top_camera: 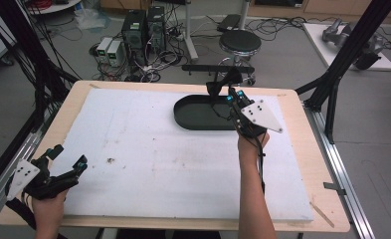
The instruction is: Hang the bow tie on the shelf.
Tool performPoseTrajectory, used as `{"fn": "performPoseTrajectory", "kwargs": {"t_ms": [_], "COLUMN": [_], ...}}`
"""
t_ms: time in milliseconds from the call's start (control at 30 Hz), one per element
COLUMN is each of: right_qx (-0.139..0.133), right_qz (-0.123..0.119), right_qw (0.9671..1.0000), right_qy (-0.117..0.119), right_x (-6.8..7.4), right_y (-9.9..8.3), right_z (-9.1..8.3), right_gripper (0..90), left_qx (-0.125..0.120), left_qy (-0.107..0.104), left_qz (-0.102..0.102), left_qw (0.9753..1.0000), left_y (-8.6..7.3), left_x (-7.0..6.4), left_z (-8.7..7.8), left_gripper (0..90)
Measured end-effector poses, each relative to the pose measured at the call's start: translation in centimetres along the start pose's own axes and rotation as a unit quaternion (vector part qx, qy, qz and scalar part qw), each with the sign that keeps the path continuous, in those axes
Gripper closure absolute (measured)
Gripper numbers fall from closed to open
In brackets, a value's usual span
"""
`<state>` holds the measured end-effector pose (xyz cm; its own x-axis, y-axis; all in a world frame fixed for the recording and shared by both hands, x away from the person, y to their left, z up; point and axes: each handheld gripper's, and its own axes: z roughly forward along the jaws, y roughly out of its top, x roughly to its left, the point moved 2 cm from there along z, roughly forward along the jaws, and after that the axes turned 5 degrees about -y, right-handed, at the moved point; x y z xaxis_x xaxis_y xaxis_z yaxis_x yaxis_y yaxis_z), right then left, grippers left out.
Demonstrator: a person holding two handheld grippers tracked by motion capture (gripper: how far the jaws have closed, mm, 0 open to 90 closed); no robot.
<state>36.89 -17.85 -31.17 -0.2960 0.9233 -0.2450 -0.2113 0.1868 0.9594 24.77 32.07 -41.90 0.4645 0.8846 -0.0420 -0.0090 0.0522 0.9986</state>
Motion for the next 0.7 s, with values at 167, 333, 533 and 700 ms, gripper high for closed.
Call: {"fn": "performPoseTrajectory", "kwargs": {"t_ms": [167, 333, 533, 700], "right_qx": [-0.001, 0.001, 0.013, 0.02], "right_qz": [-0.006, -0.008, -0.001, -0.007], "right_qw": [1.0, 0.9998, 0.9993, 0.9988], "right_qy": [-0.006, -0.02, -0.034, -0.044], "right_x": [-0.8, -1.8, -2.8, -2.8], "right_y": [-0.3, -0.4, -1.3, -2.0], "right_z": [2.3, 4.4, 6.5, 8.0], "right_gripper": [87.4, 87.4, 87.4, 87.4], "left_qx": [-0.007, -0.014, -0.013, -0.014], "left_qy": [0.001, 0.0, -0.002, -0.001], "left_qz": [-0.001, -0.003, -0.002, -0.005], "left_qw": [1.0, 0.9999, 0.9999, 0.9999], "left_y": [0.2, 0.5, 0.4, 0.3], "left_x": [0.0, -0.1, -0.1, 0.1], "left_z": [-0.1, -0.2, 0.0, -0.1], "left_gripper": [12.5, 12.5, 12.5, 12.5]}}
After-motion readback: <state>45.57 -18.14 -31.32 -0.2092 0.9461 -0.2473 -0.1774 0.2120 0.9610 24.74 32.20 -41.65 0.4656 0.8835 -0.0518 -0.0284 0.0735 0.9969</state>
